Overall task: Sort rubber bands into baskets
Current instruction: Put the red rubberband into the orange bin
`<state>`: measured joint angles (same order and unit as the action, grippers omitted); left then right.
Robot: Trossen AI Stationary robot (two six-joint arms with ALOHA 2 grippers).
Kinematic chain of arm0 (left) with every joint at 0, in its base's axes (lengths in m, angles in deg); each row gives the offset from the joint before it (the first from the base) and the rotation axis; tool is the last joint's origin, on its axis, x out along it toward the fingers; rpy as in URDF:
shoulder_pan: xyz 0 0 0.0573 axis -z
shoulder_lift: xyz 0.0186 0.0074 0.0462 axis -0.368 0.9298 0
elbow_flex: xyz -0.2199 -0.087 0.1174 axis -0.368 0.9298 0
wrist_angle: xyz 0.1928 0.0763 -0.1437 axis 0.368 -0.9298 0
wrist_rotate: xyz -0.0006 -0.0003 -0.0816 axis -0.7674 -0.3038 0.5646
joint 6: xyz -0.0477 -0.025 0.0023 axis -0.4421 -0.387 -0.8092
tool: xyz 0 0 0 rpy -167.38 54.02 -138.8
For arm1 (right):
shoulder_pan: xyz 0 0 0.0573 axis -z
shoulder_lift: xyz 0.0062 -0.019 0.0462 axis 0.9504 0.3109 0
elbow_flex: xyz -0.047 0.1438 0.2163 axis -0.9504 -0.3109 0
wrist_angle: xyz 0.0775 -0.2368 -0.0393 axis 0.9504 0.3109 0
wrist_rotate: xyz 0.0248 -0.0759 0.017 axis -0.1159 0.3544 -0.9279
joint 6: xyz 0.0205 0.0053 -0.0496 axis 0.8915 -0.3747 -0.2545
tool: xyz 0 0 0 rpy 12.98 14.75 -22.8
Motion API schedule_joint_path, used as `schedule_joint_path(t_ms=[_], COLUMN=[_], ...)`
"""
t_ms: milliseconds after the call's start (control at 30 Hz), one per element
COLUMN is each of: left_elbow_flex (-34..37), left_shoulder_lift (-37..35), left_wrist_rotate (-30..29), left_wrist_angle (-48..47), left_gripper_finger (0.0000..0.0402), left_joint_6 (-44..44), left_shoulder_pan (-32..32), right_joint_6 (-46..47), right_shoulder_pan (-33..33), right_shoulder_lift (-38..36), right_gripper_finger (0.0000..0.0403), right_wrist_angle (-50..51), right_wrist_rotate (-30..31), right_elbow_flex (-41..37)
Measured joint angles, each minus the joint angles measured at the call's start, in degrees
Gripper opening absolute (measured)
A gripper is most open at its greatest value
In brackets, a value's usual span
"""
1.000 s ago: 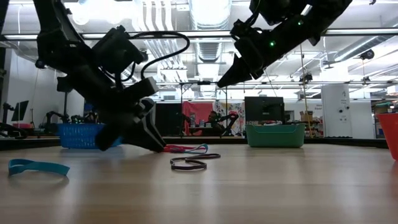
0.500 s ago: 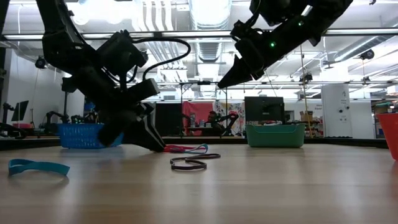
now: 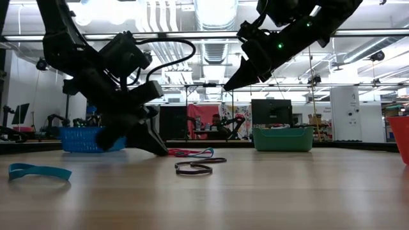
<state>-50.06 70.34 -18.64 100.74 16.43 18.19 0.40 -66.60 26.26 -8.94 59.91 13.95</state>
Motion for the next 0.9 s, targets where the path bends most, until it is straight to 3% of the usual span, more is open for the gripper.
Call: schedule_joint_path(t_ms=[300,633,900], left_elbow_flex=[0.25,0.23,0.14], left_shoulder_lift=[-7.76,-14.45,-17.39], left_wrist_rotate=[0.55,0.67,0.33], left_wrist_angle=[-0.59,-0.29,1.38], left_gripper_finger=[0.0000,0.0000,0.0000], left_joint_6=[1.78,1.81,1.05], left_shoulder_pan=[-0.04,-0.02,-0.02], right_joint_6=[0.61,-0.07,0.40], right_shoulder_pan=[0.00,-0.32,-1.15], right_shoulder_lift=[0.02,0.04,0.69], right_gripper_finger=[0.0009,0.0012,0.0066], right_wrist_angle=[-0.14,-8.00,-10.56], right_wrist_rotate=[-0.13,-7.59,-12.17], right_elbow_flex=[-0.63,-1.95,-1.95])
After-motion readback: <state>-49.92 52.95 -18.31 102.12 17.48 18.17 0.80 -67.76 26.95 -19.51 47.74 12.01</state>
